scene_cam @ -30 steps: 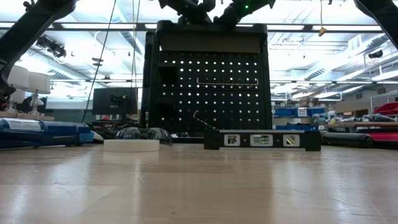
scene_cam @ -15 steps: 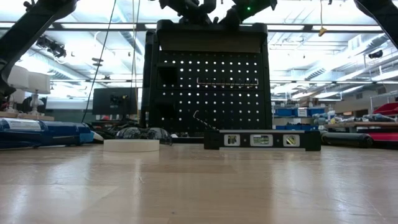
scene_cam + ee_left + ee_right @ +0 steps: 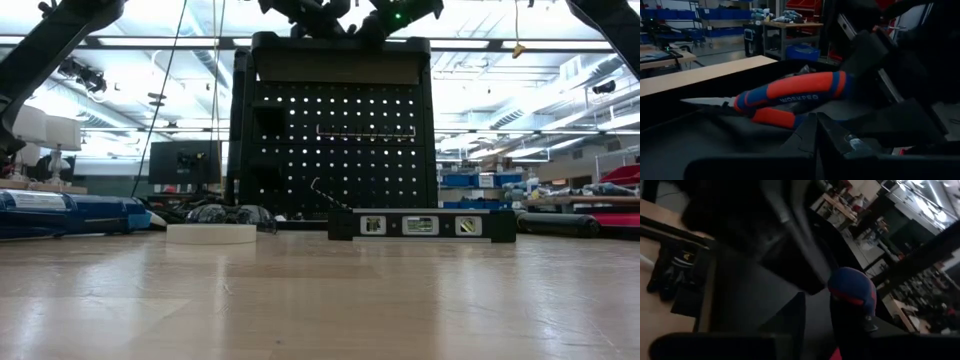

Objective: Hang tools onto peg board
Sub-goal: Remove the pliers from the peg board bin

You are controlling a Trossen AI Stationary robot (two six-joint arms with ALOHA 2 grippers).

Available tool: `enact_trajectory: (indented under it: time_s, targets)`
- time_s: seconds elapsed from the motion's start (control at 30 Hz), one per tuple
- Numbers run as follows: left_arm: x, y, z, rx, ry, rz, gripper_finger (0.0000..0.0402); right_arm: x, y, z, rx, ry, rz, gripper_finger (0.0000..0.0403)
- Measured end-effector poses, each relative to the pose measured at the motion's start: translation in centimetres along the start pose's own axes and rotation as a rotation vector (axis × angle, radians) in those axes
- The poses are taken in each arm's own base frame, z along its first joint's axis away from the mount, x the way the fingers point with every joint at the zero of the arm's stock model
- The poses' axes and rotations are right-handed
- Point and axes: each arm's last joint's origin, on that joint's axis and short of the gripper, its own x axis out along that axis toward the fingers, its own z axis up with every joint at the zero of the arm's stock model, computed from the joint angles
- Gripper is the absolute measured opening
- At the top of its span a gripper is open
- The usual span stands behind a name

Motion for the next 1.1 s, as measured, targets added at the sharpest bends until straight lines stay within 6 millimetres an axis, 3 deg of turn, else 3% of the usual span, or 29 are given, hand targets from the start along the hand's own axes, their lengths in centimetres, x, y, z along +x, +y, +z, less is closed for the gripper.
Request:
enact_trajectory:
  time_s: [0.27, 0.67, 1.1]
  targets:
    - [0.01, 0.07, 0.01, -0.001, -0.002, 0.008, 0.0015, 0.11, -0.38, -0.44, 0.092, 0.012, -0.025, 0.0125]
    - [0.0, 0.11, 0.02, 0.0, -0.002, 0.013, 0.0015, 0.52, -0.8, -0.46, 0.174, 0.082, -0.192, 0.0126]
    - [0.01, 0.2, 0.03, 0.003, -0.003, 0.017, 0.0015, 0.45, -1.02, -0.55, 0.326, 0.093, -0.256, 0.0132]
